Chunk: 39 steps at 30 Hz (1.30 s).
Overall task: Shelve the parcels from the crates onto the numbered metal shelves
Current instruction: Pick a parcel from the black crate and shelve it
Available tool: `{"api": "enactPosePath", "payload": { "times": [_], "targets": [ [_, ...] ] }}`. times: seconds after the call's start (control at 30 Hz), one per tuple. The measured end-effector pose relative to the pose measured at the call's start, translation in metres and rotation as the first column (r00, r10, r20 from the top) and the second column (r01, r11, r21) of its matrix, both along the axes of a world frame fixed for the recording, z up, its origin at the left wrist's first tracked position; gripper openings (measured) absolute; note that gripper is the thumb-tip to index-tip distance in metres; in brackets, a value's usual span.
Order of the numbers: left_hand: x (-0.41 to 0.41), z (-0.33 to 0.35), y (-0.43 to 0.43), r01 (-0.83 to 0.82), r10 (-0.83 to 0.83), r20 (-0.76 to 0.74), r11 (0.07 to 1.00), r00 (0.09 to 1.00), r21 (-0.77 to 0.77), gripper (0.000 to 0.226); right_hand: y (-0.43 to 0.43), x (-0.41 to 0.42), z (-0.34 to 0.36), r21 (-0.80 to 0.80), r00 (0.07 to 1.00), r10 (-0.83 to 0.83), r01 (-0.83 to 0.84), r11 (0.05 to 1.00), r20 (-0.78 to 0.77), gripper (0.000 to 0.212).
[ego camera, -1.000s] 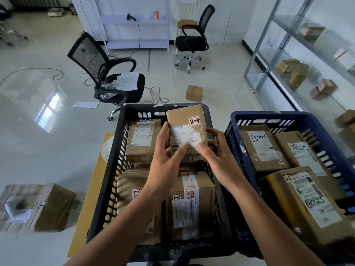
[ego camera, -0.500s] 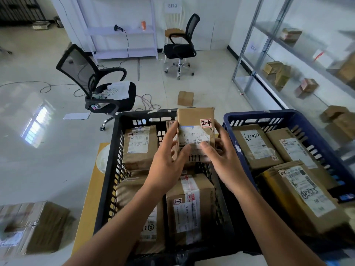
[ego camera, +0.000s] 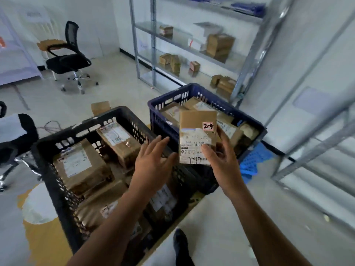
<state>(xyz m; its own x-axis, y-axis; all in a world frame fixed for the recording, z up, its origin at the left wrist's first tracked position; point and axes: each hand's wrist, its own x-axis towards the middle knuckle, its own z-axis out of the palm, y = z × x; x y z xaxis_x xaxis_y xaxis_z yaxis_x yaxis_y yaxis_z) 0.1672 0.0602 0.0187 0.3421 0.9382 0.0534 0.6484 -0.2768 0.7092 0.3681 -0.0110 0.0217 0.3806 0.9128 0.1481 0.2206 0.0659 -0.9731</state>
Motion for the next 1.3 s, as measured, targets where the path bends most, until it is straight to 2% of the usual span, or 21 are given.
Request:
{"api": "enactPosePath", "payload": {
  "times": [0.2,0.43,0.73,0.93,1.07,1.3],
  "targets": [
    [0.072,-0.006,-0.061,0.218,-0.218,0.003,0.976,0.976,-0.008,0.067,-0.112,0.048,-0.008,-0.014,0.952,-0.288,0.288,0.957,-0.101,0.064],
    [0.181,-0.005,-0.148,0.477,-0.472,-0.094,0.878,0.877,0.043,0.068,-0.245,0.113,-0.012,0.001,0.816,-0.548,0.558,0.830,-0.185,0.064],
    [0.380,-0.011,-0.326,0.781,-0.769,-0.150,0.622,0.622,0.055,0.070,-0.462,0.244,-0.018,-0.031,0.628,-0.757,0.766,0.643,-0.183,0.063],
    [0.501,-0.014,-0.443,0.882,-0.865,-0.173,0.458,0.471,0.113,0.069,-0.594,0.327,-0.021,-0.076,0.483,-0.852,0.860,0.505,-0.202,0.060],
    [0.567,-0.021,-0.498,0.931,-0.909,-0.201,0.346,0.364,0.119,0.067,-0.655,0.370,-0.029,-0.096,0.362,-0.901,0.915,0.393,-0.238,0.068],
    [0.700,-0.050,-0.569,0.982,-0.958,-0.223,0.164,0.181,0.092,0.065,-0.721,0.464,-0.063,-0.133,0.194,-0.947,0.963,0.233,-0.256,0.062]
  ]
}}
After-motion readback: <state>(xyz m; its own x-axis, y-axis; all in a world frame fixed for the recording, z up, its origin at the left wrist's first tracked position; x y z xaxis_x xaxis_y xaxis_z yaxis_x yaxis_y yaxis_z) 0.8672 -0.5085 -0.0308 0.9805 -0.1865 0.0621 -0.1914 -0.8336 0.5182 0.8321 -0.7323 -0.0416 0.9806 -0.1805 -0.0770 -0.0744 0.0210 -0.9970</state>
